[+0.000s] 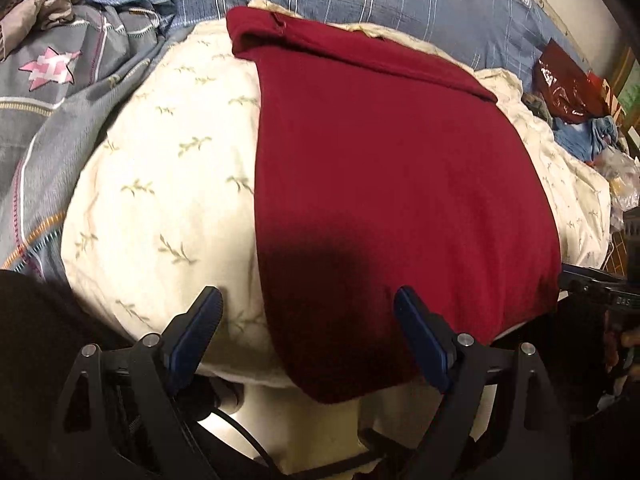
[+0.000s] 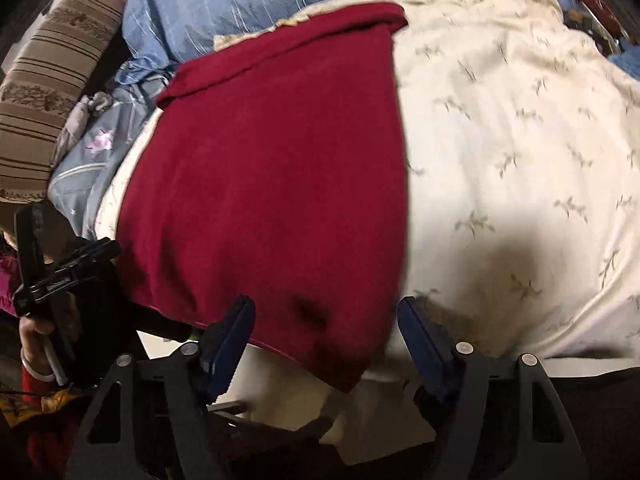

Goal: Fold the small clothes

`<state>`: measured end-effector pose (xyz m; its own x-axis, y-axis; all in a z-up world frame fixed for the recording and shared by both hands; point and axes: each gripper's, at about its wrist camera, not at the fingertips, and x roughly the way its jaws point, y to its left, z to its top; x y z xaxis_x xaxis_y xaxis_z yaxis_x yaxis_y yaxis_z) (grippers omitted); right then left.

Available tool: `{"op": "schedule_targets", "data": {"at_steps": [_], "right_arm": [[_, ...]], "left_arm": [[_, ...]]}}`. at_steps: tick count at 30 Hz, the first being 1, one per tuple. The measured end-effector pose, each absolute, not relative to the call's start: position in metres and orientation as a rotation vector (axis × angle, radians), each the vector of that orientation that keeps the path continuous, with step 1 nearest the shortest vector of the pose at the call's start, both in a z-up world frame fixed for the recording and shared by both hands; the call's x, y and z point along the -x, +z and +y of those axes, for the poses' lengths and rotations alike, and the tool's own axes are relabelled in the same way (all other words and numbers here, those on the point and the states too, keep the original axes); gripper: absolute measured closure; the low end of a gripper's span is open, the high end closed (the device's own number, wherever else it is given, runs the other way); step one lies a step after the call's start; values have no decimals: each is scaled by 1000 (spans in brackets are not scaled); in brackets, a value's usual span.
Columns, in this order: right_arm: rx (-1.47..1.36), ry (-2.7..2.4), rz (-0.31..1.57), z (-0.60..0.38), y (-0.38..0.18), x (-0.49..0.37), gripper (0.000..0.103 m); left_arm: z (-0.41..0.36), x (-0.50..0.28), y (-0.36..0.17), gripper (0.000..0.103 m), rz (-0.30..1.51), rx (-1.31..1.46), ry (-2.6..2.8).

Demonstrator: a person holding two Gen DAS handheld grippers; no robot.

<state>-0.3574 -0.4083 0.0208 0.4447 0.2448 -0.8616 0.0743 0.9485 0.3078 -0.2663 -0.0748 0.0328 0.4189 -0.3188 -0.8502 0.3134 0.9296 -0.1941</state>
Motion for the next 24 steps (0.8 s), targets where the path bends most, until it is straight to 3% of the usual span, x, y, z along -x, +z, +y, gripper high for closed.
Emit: {"op": "schedule_targets", "data": {"at_steps": [10, 12, 14, 16, 24], "right_arm": [[-393, 158, 1146, -410, 8, 354, 30], [-387, 171, 1147, -409, 9, 356, 34], [-376, 174, 1151, -407, 8, 354, 59], [-371, 169, 1154, -408, 8, 352, 66], [-359, 221, 1179, -398, 6, 348, 66]], "left_arm": [[-82, 265, 24, 15, 1096, -44, -347], [-84, 265, 23, 15, 1098, -52, -343], [-85, 264, 23, 15, 1098, -56, -340], [-85, 264, 23, 15, 1099, -59, -338], [-84, 266, 21, 15, 1132, -42, -358]]}}
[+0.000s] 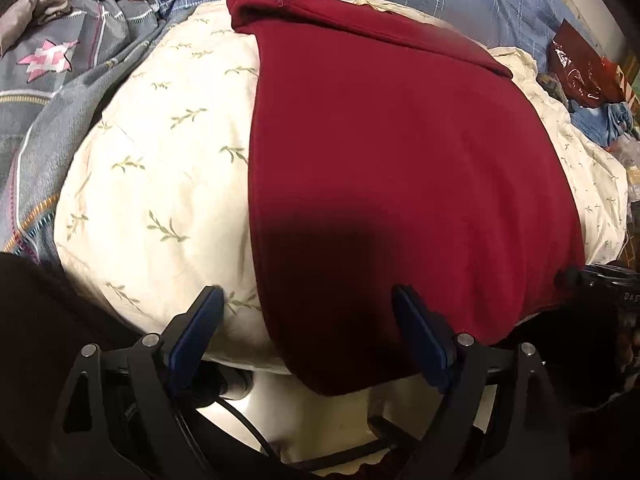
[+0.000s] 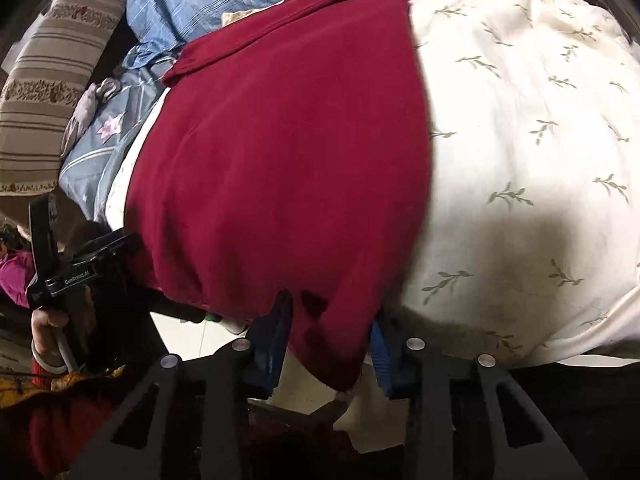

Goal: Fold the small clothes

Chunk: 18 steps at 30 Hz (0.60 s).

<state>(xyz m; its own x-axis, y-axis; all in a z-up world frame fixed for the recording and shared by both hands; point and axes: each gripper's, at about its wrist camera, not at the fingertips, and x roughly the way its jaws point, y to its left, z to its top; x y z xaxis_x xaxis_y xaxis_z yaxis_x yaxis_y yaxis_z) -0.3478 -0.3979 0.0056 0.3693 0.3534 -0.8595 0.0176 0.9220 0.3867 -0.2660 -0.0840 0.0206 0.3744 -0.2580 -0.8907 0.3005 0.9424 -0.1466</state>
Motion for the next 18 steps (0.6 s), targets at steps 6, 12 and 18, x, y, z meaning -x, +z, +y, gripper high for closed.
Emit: {"op": "schedule_targets", "data": {"at_steps": [6, 12, 18], "right_arm": [[-432, 250, 1180, -404, -2, 347, 59], [-393, 254, 1163, -399, 0, 350, 82], [-491, 330, 1069, -408, 19, 349, 92]], "left_arm": [[-87, 269, 18, 15, 1142, -52, -366], [-85, 268, 19, 23, 1141, -36, -377], [-73, 264, 30, 96, 1171, 40, -439]]}}
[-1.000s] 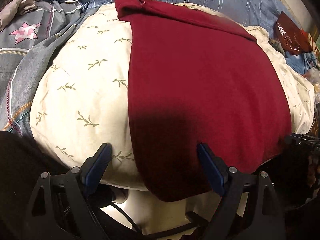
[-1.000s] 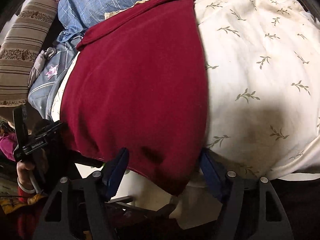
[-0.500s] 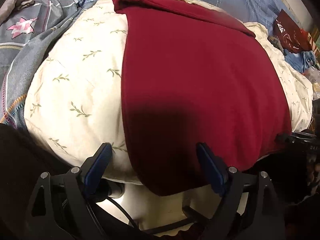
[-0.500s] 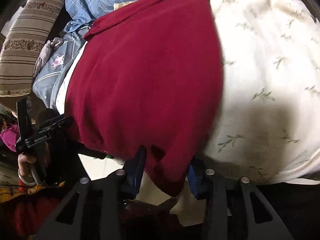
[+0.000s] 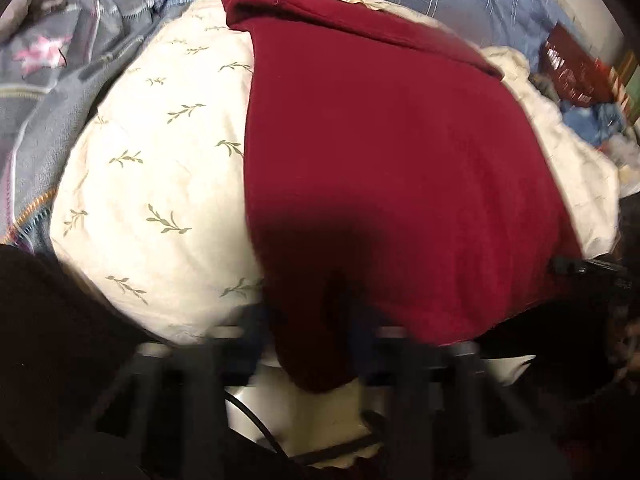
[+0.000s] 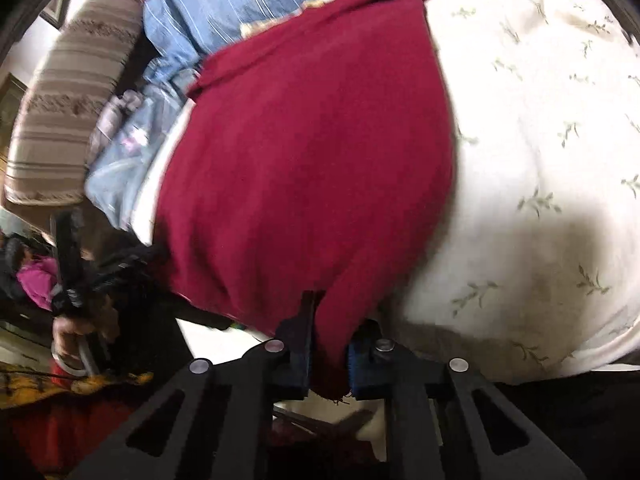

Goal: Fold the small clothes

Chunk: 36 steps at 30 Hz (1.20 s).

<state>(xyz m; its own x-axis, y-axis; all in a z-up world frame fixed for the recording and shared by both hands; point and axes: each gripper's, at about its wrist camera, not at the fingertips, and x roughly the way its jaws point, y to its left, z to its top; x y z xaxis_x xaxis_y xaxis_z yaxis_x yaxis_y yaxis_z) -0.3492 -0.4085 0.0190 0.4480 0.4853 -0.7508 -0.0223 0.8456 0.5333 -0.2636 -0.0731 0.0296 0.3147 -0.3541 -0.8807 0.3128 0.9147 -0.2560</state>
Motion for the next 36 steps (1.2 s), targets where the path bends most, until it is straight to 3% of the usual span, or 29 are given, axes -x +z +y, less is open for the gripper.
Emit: {"op": "schedule_targets", "data": {"at_steps": [5, 19, 36], "right_arm": [[-581, 391, 932, -423, 52, 342, 93], [-534, 315, 659, -443, 125, 247, 93], [-473, 179, 689, -473, 119, 104, 93]], "left_arm": [[-58, 255, 55, 97, 1145, 127, -514], [-72, 171, 131, 97, 850, 191, -524], [-108, 48, 129, 97, 804, 215, -456]]}}
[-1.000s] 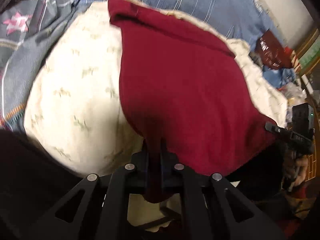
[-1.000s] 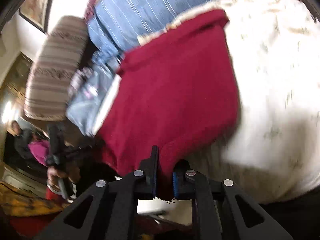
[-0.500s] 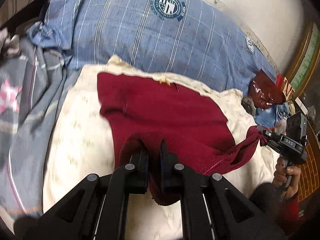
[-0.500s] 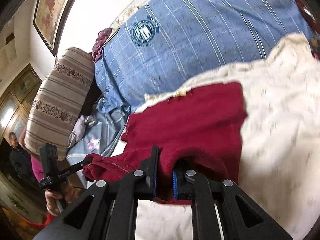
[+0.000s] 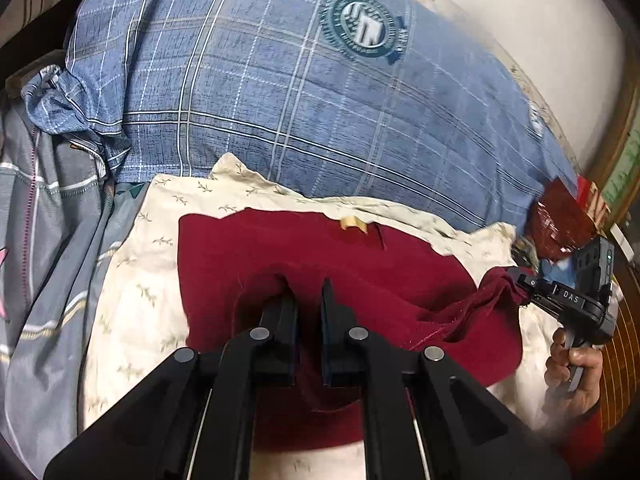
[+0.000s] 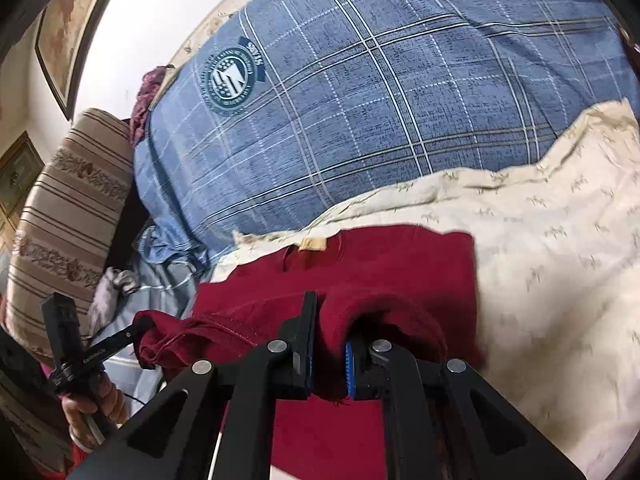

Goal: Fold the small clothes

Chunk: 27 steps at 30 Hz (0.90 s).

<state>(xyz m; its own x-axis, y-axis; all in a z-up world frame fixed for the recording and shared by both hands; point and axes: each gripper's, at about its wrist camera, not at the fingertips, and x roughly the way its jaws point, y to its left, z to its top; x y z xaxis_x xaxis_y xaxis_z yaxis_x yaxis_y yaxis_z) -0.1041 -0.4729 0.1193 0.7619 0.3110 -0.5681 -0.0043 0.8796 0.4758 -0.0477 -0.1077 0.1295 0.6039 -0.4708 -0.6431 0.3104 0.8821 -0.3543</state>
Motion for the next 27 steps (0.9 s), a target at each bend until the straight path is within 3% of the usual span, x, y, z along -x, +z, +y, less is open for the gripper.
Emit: {"op": "schedule_targets", "data": {"at_steps": [11, 17, 18, 20, 21, 22, 23, 24, 27], "right_arm": [[-479, 121, 779, -485, 83, 24, 93], [-533, 114, 799, -490, 56, -6, 91], [-542, 117, 804, -490, 54, -8, 90], [-566, 120, 800, -491, 54, -8, 77], [-585, 129, 778, -492, 58, -4, 70], [-606, 139, 745, -495, 64, 2, 55], [-620, 139, 716, -497, 70, 8, 41], [-622, 127, 688, -499, 76, 14, 36], [-578, 85, 664, -498, 92, 28, 34]], "left_arm": [[-114, -10, 103, 97, 852, 226, -448], [-113, -28, 95, 89, 839, 246, -489], [-112, -28, 93, 85, 841, 249, -492], [-111, -27, 93, 58, 834, 239, -485], [-109, -24, 95, 31, 811, 220, -451], [-106, -20, 97, 24, 782, 214, -425], [-102, -17, 100, 24, 758, 218, -417], [-98, -16, 102, 24, 754, 232, -423], [-93, -16, 100, 24, 772, 263, -432]]}}
